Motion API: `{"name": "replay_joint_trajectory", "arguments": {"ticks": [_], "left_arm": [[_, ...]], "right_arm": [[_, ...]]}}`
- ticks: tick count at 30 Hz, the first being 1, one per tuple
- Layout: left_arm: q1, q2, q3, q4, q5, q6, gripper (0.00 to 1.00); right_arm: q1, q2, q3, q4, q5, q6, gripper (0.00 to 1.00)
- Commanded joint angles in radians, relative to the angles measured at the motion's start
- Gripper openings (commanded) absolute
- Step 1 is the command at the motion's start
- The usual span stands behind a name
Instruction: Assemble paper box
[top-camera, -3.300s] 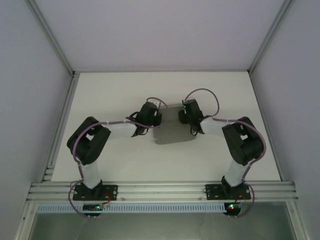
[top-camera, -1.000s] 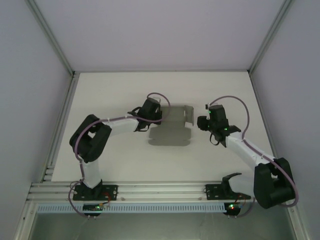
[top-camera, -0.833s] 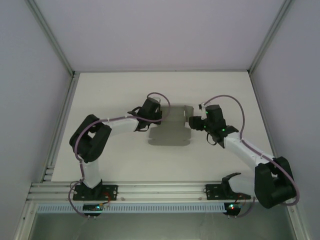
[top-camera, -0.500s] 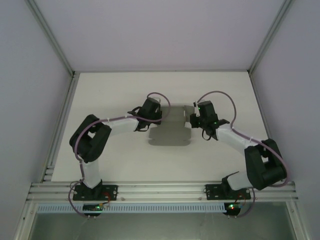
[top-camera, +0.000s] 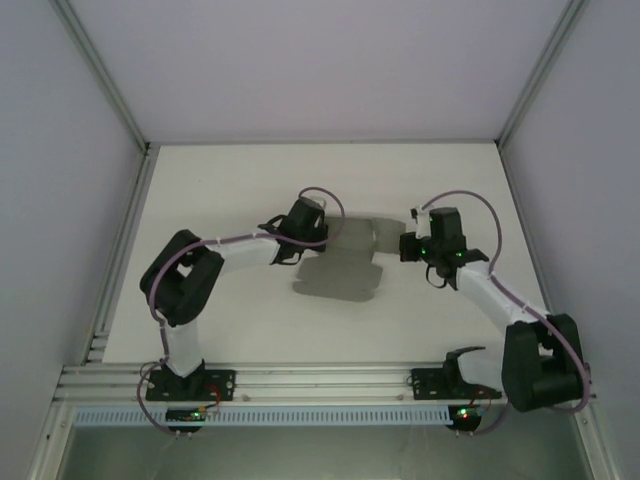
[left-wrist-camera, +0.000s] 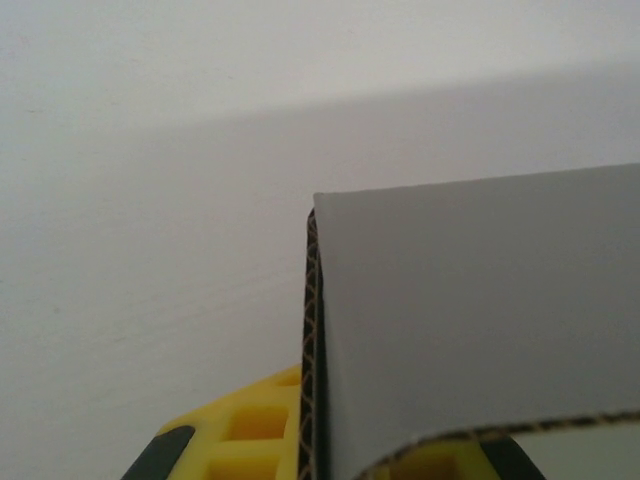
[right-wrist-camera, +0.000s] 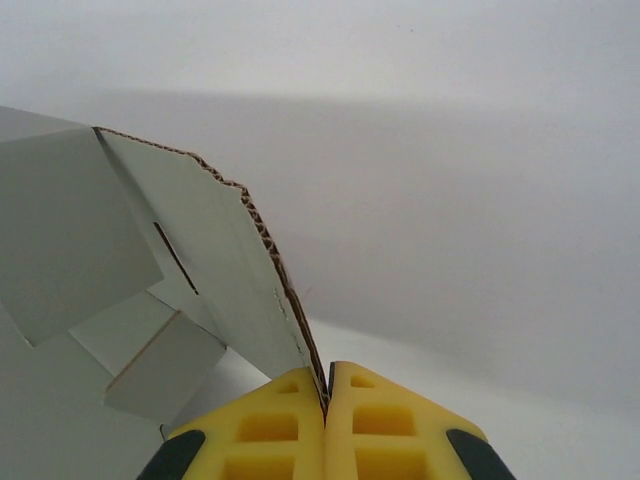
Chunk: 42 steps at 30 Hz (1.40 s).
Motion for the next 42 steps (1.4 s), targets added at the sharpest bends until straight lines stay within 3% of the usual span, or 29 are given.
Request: {"name": "replay_joint_trajectory", "arguments": {"ticks": [1,5,9,12,22,32,35,42], "left_arm": [[0.042,0.023,0.0,-0.118,-0.129,0.013,0.0],[0.044,0.018,0.001,-0.129,-0.138,0.018,0.0],[0.046,0.012,-0.002,-0.134,-0.145,0.022,0.0],[0.045,0.013,0.003,-0.134,-0.136,0.027,0.0],[0.044,0.033,0.038,-0.146,-0.121,0.029,0.0],[0.023,0.041,0.073,-0.16,-0.127,0.027,0.0],[0.011,0.043,0.083,-0.158,-0.117,0.026,0.0],[-0.017,0.048,0.099,-0.16,-0.094,0.024,0.0]], "right_arm": [[-0.065,-0.052,-0.017,-0.071,0.015,-0.034,0.0],[-0.129,-0.095,-0.03,-0.094,-0.101,-0.09,0.0],[-0.222,-0.139,-0.056,-0.091,-0.375,-0.164,0.0],[-0.216,-0.166,-0.086,0.002,-0.515,-0.184,0.0],[-0.135,-0.162,-0.048,-0.058,-0.67,-0.243,0.0],[0.097,-0.016,0.047,-0.044,-0.55,-0.253,0.0],[0.15,0.069,0.085,0.022,-0.541,-0.21,0.0],[0.259,0.315,0.221,0.03,-0.359,-0.151,0.0]]}}
